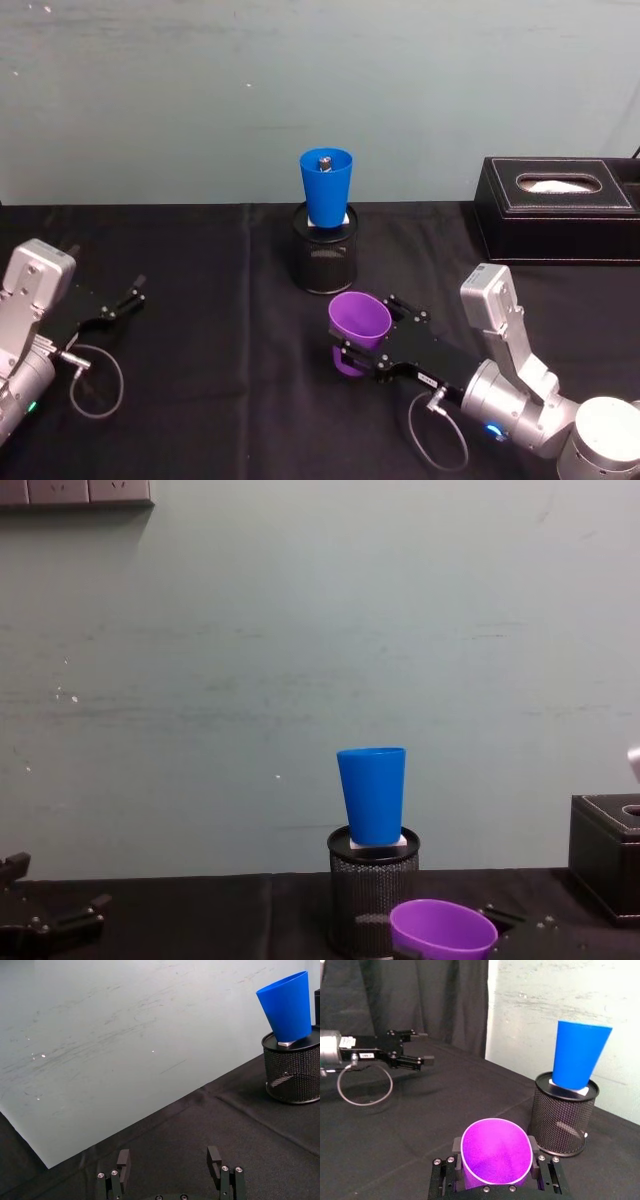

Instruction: Pick up one cup with a gripper and tap it against the other cup.

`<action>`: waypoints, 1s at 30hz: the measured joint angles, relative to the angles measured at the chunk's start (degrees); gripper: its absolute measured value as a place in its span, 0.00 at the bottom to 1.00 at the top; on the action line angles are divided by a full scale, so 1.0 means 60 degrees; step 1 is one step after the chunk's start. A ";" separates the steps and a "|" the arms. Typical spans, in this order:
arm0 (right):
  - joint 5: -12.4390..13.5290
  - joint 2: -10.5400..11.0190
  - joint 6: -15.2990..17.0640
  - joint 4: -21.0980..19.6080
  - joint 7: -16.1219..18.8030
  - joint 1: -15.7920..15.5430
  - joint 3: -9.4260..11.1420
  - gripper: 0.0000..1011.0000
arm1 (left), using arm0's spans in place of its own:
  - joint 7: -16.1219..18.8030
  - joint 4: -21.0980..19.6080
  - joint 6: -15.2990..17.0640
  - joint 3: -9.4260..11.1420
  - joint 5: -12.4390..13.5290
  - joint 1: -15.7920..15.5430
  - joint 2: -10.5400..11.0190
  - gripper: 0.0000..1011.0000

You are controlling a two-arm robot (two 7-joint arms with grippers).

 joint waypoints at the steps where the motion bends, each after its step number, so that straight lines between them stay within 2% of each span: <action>1: -0.0014 -0.0020 -0.0014 0.0034 0.0001 0.0006 0.0009 0.73 | 0.0000 0.0000 0.0000 0.0000 0.0000 -0.0001 0.0000 0.99; 17: -0.0236 -0.0345 -0.0207 0.0596 0.0152 0.0070 0.0145 0.73 | 0.0000 0.0000 0.0000 0.0000 0.0000 -0.0001 0.0000 0.99; 30: -0.0181 -0.0360 -0.0174 0.0636 0.0224 0.0091 0.0151 0.73 | 0.0000 0.0000 0.0000 0.0000 0.0000 0.0000 0.0000 0.99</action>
